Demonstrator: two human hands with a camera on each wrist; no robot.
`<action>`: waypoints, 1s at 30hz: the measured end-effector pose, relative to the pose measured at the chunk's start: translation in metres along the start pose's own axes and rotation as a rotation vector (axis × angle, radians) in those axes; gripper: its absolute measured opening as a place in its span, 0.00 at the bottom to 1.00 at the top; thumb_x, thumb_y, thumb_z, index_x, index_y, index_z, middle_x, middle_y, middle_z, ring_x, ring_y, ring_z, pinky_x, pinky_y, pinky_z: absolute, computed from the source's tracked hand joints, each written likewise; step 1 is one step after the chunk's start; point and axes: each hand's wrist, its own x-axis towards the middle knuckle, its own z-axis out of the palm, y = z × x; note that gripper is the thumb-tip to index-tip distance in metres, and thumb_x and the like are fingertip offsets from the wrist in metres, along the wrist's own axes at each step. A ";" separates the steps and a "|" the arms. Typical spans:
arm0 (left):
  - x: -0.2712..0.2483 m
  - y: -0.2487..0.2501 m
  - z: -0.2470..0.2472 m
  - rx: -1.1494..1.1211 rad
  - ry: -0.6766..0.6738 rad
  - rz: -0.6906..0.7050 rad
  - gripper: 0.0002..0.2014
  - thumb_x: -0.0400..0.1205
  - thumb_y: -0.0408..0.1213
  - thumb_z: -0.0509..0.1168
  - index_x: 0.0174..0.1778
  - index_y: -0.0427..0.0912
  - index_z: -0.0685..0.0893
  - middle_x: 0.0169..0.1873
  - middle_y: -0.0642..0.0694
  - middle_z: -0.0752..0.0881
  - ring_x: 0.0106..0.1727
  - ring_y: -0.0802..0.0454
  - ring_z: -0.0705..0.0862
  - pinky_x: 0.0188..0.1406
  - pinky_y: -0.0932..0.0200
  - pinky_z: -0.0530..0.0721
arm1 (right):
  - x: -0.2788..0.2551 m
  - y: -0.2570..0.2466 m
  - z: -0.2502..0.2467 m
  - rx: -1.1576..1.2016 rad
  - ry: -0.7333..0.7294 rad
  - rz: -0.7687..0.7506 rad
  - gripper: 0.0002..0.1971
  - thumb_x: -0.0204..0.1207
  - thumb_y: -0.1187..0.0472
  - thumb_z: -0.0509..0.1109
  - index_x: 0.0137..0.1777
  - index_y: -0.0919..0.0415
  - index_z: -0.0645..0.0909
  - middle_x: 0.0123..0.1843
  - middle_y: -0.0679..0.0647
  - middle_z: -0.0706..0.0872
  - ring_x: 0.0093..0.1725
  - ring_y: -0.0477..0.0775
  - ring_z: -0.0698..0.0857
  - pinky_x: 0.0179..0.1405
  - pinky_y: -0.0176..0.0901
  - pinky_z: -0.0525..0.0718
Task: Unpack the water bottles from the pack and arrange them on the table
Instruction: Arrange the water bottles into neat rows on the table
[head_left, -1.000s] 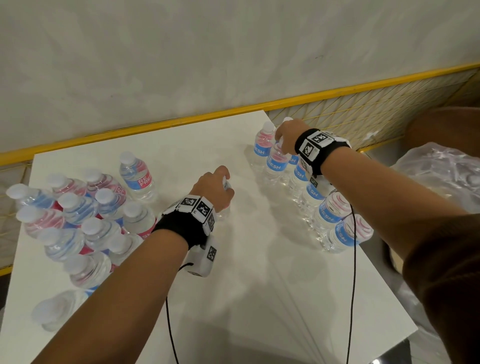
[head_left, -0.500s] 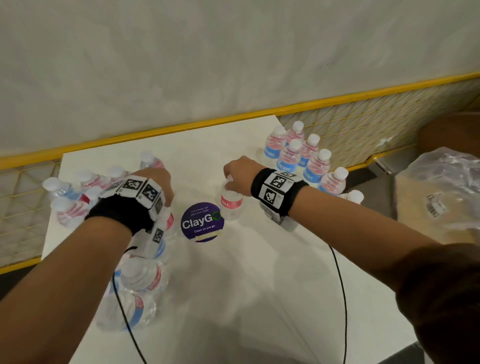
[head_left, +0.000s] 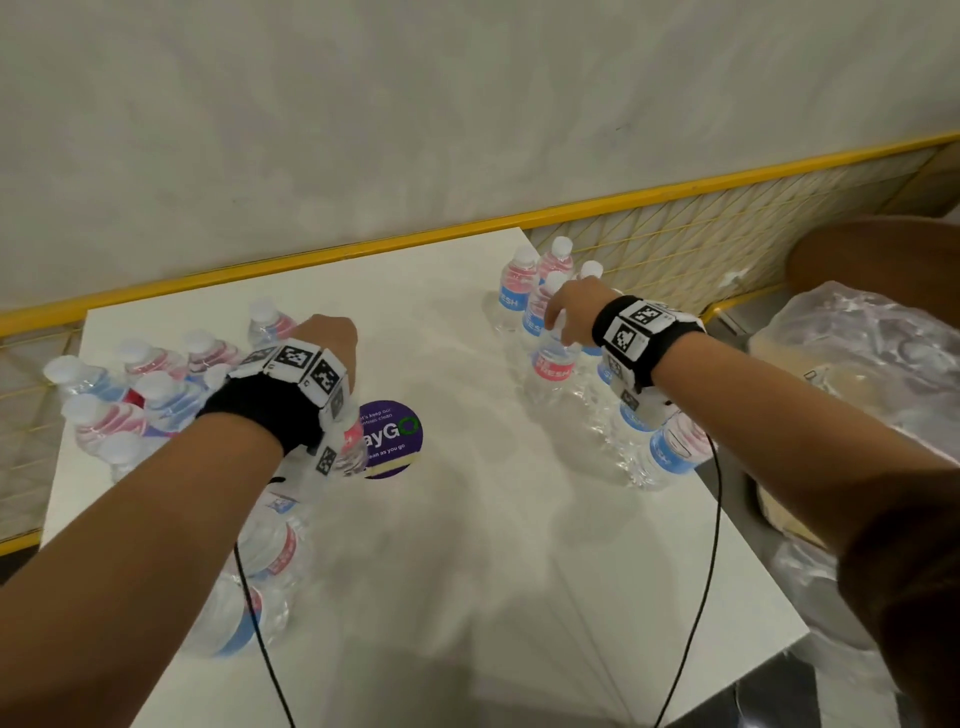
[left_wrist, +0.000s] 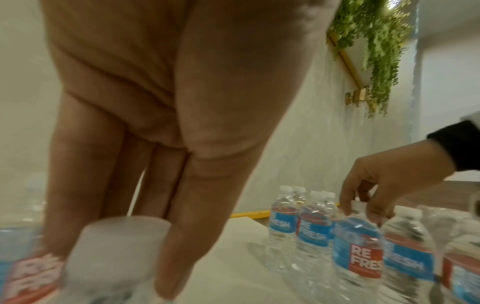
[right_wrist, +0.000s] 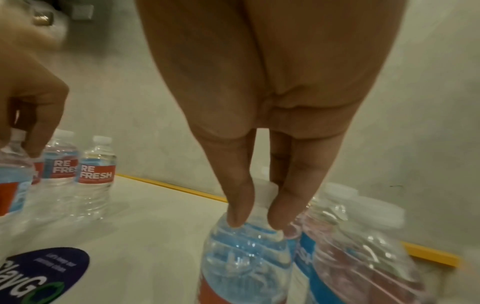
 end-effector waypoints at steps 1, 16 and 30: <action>-0.002 0.008 -0.003 -0.043 0.025 0.040 0.15 0.75 0.27 0.69 0.24 0.39 0.73 0.27 0.48 0.78 0.29 0.51 0.78 0.20 0.65 0.68 | 0.000 0.004 0.000 0.000 -0.005 0.014 0.19 0.74 0.68 0.71 0.65 0.56 0.82 0.63 0.59 0.82 0.63 0.60 0.80 0.53 0.42 0.78; -0.016 0.094 0.002 -0.289 0.065 0.216 0.13 0.78 0.27 0.64 0.58 0.36 0.84 0.57 0.38 0.84 0.57 0.40 0.84 0.55 0.54 0.83 | 0.010 0.019 -0.005 0.022 0.013 0.080 0.18 0.76 0.61 0.71 0.66 0.61 0.81 0.65 0.60 0.81 0.64 0.61 0.78 0.57 0.45 0.80; -0.017 0.094 0.034 -0.372 -0.054 0.217 0.21 0.77 0.43 0.68 0.66 0.46 0.76 0.59 0.42 0.82 0.58 0.40 0.82 0.48 0.58 0.76 | 0.014 0.024 0.001 0.052 0.065 0.089 0.20 0.76 0.63 0.71 0.69 0.58 0.80 0.67 0.59 0.81 0.67 0.59 0.78 0.62 0.46 0.80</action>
